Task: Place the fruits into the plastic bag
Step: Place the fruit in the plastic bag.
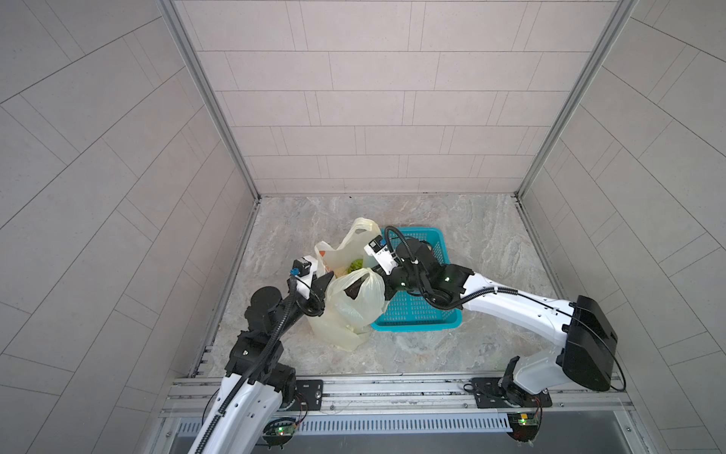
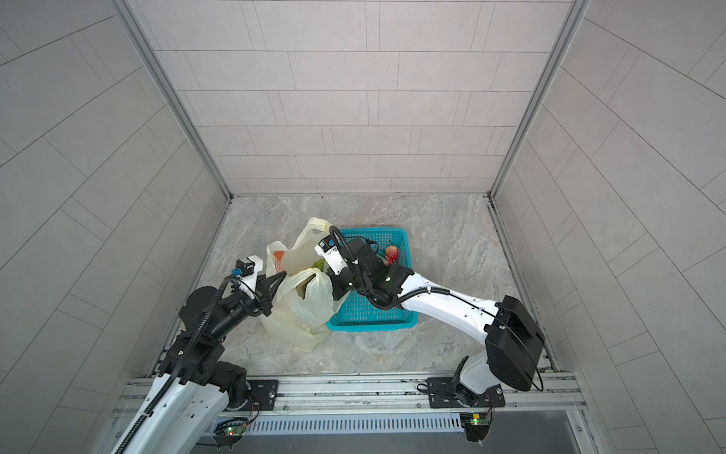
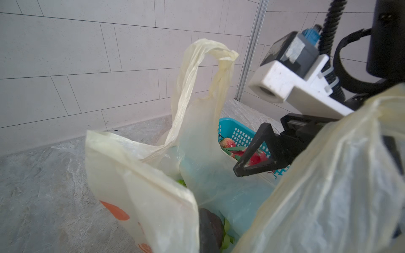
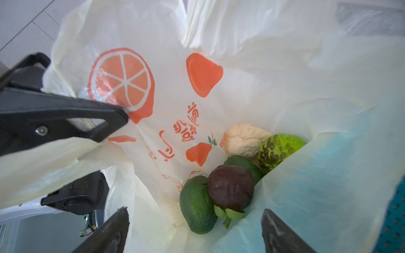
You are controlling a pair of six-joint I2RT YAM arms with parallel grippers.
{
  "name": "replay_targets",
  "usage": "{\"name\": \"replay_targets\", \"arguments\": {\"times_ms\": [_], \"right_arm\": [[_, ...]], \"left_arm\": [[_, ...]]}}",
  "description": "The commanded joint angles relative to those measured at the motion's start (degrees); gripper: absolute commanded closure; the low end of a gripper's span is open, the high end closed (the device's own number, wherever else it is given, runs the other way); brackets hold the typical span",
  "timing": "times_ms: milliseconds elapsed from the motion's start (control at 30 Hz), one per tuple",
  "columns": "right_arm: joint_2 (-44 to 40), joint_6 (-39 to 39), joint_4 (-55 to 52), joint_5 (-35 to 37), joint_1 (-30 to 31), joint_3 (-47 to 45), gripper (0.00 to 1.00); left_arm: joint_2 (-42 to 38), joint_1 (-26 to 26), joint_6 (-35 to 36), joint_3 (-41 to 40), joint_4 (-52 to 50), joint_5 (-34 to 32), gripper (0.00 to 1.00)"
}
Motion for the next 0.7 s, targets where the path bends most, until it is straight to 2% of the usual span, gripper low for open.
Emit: {"name": "replay_targets", "arguments": {"times_ms": [0,333,467,667], "right_arm": [[0.9,0.0,0.1,-0.3,0.1,-0.4,0.10],[3.6,3.0,3.0,-2.9,-0.2,0.5,0.11],[1.0,3.4,2.9,-3.9,-1.9,-0.8,0.11],[-6.0,4.3,0.6,-4.6,-7.8,-5.1,0.11]], "left_arm": [[-0.4,-0.2,0.7,0.2,0.6,0.3,1.00],[-1.5,-0.1,1.6,0.4,-1.1,-0.2,1.00],[-1.5,-0.1,1.6,0.2,-1.0,-0.1,1.00],[-1.2,-0.1,1.8,0.1,-0.5,-0.1,1.00]]}}
